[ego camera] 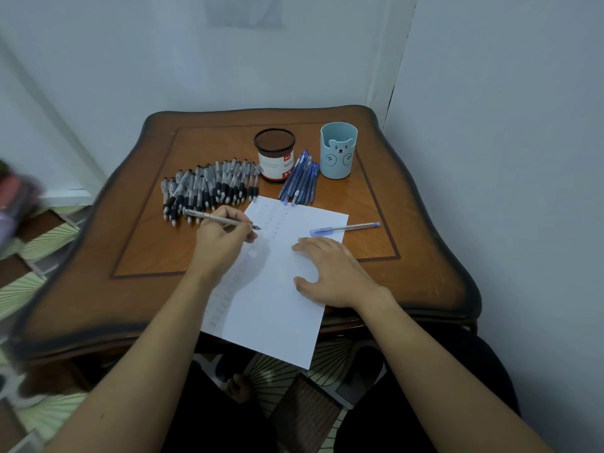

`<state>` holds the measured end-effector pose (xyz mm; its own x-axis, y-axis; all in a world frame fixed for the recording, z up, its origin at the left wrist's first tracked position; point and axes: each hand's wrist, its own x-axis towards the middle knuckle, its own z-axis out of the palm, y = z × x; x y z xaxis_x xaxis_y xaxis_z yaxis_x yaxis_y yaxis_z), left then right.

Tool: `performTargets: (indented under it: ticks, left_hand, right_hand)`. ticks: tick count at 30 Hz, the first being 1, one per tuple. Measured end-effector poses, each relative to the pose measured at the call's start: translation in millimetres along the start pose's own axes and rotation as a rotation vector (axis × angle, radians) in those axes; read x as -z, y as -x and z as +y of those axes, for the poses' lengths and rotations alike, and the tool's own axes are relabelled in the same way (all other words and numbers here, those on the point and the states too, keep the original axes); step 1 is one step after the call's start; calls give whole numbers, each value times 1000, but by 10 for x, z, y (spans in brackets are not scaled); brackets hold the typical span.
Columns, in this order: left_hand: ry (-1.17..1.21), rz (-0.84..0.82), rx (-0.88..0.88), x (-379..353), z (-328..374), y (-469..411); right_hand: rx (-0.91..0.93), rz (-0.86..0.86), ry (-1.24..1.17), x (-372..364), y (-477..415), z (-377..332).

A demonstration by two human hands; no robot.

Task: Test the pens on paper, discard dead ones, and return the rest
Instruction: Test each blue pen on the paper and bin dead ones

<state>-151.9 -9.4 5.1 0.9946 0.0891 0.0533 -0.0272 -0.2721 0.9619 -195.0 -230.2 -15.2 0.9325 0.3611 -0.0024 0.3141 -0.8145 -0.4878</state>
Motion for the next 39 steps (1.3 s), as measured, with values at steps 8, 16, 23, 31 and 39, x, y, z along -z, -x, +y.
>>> performTargets:
  ticks: [8,16,23,31,39]
  left_hand:
    - [-118,174,-96,990,289,402]
    - [-304,279,30,2350,-101,1344]
    - [-384,413,245,3003,-891,2125]
    - [-505,346,509,3081,-1841,2850]
    - [-574,203,689,2845,-2398,3141]
  right_hand:
    - [69,83,-265,-22,-234,-1168]
    - [246,-156,-294,-658,-239,-2611]
    - [315,-385,-163,-1641,-129,-3359]
    - [217,-729,41,-2622,34,-3455]
    - [95,-957,6,-3150,99,-3416]
